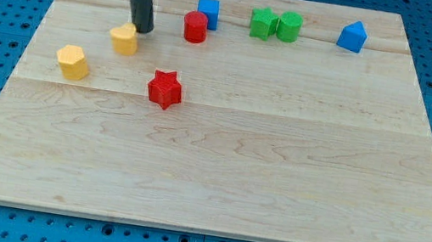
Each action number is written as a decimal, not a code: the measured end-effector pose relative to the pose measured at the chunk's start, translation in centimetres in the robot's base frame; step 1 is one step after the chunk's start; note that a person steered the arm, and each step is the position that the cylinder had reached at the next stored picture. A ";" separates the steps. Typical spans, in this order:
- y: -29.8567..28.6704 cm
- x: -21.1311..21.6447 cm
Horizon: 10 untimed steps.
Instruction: Place your arm to the right side of the blue triangle
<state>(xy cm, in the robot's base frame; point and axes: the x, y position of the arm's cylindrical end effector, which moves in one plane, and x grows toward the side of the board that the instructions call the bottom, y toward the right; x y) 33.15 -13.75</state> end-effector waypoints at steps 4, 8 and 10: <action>-1.8 2.9; 36.0 -3.4; 43.9 -13.8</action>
<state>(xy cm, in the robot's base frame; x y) 19.35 30.19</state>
